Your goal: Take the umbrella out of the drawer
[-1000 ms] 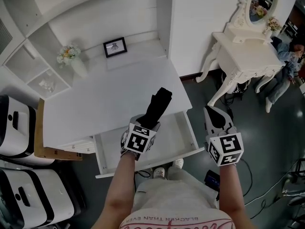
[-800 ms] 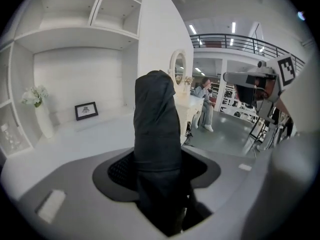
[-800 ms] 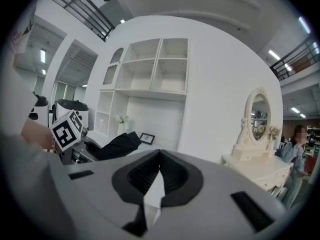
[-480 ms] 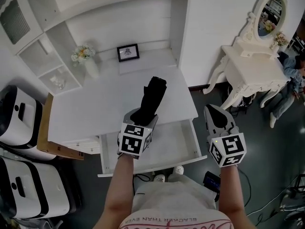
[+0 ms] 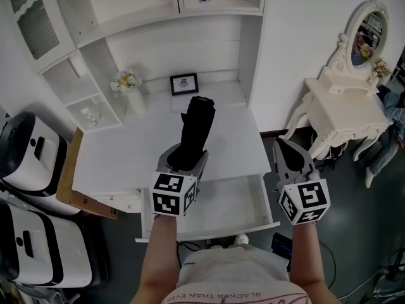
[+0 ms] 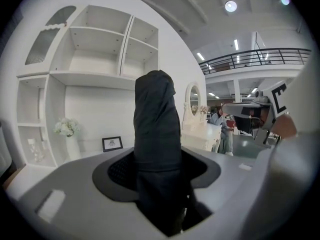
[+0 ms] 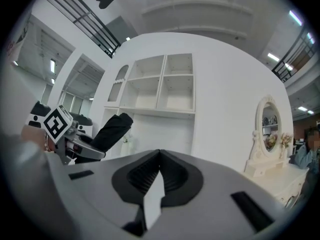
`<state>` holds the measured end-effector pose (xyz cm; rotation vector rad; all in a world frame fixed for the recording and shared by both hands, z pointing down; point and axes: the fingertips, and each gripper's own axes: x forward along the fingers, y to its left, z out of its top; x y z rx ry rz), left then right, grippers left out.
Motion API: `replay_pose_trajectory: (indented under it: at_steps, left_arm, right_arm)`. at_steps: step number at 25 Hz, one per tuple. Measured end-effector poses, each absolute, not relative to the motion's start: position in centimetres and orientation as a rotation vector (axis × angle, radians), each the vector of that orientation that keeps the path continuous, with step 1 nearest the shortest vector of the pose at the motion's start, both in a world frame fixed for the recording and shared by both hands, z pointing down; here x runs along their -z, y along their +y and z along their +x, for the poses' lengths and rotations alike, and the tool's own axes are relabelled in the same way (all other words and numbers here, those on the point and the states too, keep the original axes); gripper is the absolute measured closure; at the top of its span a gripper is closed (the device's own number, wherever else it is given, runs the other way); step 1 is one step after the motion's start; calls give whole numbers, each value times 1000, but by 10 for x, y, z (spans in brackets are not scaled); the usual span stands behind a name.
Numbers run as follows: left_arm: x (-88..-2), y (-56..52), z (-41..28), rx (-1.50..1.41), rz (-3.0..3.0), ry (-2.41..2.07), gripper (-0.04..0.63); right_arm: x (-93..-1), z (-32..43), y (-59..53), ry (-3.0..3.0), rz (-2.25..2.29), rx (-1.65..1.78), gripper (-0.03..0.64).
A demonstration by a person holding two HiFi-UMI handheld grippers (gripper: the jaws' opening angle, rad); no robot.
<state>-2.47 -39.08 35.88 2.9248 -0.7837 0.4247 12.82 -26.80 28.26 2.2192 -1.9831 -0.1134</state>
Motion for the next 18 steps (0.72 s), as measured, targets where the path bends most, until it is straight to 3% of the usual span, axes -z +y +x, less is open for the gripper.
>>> replay_pose_trajectory:
  at_steps: [18]
  left_arm:
    - [-239,-418,-77,99,2997,-1123,337]
  right_arm:
    - [-229,119,-305,-2129,2163,290,609]
